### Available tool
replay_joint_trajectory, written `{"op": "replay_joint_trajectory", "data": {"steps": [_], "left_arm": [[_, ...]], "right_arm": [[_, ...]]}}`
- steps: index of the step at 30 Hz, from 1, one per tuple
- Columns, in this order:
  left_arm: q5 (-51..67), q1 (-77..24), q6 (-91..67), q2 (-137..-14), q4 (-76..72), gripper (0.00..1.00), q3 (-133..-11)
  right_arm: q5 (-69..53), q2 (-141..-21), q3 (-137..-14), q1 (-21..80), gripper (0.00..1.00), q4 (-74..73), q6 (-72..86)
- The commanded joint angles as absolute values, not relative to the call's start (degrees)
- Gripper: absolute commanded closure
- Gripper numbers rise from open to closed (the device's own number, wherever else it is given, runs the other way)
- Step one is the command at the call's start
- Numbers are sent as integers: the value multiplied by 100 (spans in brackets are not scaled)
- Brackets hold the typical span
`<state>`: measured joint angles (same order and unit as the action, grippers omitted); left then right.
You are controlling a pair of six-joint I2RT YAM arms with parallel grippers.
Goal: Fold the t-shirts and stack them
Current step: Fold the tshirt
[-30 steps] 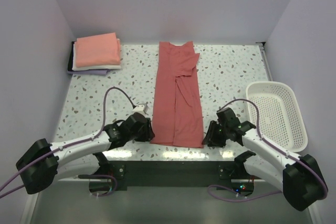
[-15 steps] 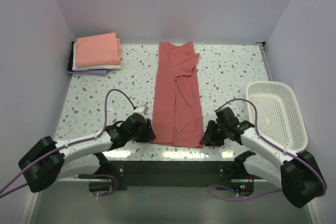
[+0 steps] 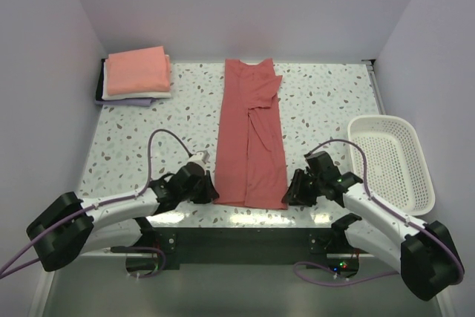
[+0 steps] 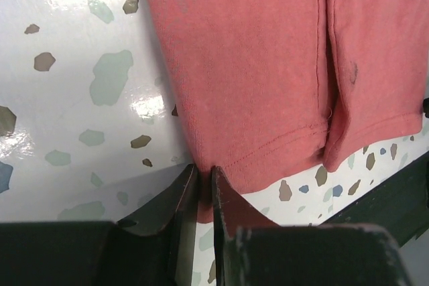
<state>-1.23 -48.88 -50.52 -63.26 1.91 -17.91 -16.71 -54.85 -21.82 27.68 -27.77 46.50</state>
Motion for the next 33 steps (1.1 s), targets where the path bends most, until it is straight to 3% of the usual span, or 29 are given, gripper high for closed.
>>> {"op": "replay_joint_trajectory", "data": {"steps": [1, 14, 20, 23, 33], "left_arm": [[-26, -5018, -5212, -6267, 483, 84, -1644], [-290, -5493, -5642, -6249, 668, 99, -1652], [-290, -5660, -5713, -6012, 720, 100, -1722], [-281, -5669, -5608, -5906, 930, 100, -1942], [-623, -5625, -5247, -6073, 1476, 100, -2978]], "right_arm": [[-1916, -5379, -2092, 2760, 63, -2690, 4702], [-2021, -5519, -1670, 2751, 66, -2321, 4720], [-2092, -5362, -1845, 2760, 93, -2566, 4623], [-1978, -5160, -2160, 2760, 99, -3021, 4483], [-1890, -5387, -3119, 2751, 100, -3208, 4175]]}}
